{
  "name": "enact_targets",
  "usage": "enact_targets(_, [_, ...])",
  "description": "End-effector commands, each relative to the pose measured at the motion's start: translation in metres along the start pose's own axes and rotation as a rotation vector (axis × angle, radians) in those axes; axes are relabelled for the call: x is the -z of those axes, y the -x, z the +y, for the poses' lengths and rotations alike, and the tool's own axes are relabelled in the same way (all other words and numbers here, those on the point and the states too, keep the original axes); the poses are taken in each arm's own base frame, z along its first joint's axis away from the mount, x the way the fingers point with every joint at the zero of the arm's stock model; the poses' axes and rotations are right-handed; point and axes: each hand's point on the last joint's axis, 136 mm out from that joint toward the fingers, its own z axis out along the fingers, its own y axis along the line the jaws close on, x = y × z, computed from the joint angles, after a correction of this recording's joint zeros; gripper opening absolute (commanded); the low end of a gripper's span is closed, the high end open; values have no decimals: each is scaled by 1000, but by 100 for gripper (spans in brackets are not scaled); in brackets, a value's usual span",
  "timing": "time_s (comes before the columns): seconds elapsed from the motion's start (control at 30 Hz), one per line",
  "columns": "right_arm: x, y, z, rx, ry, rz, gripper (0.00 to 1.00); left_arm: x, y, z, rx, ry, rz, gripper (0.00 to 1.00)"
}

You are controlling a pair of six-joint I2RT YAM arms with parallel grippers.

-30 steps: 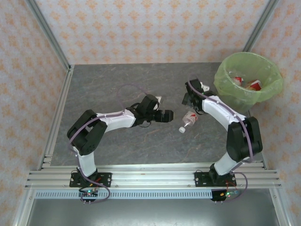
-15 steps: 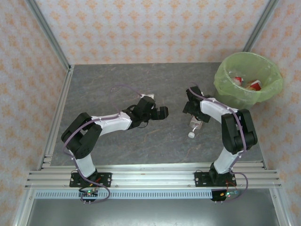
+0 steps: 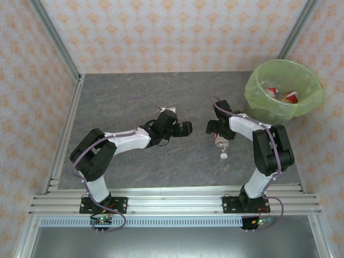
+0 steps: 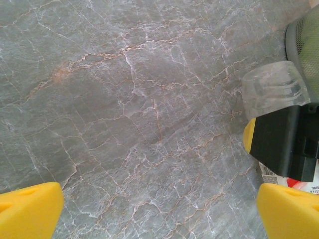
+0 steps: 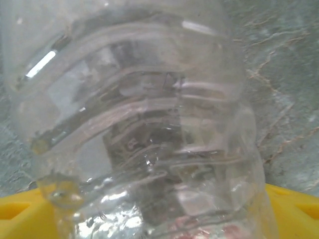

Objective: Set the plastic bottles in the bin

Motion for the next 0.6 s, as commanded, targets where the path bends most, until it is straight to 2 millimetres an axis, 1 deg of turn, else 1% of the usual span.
enact_targets(0.0, [9, 1, 6, 106, 19, 21, 88, 7, 7, 8, 10, 46, -34, 100])
enact_targets(0.07, [8, 2, 4, 117, 3, 19, 89, 11, 10, 11, 9, 65, -47, 100])
enact_targets(0.17, [7, 10, -1, 121, -37, 5, 92, 17, 15, 19, 17, 107, -77, 100])
enact_targets(0.3, [1, 16, -1, 135, -69, 28, 93, 29, 25, 37, 55, 167, -132, 100])
enact_targets(0.37, [-2, 17, -2, 143, -79, 54, 92, 37, 30, 41, 70, 172, -160, 100])
enact_targets(0.47, [-7, 16, -3, 150, -91, 92, 91, 54, 40, 48, 75, 213, -214, 100])
enact_targets(0.57, [-10, 17, -6, 141, -109, 122, 89, 72, 47, 61, 96, 271, -273, 100])
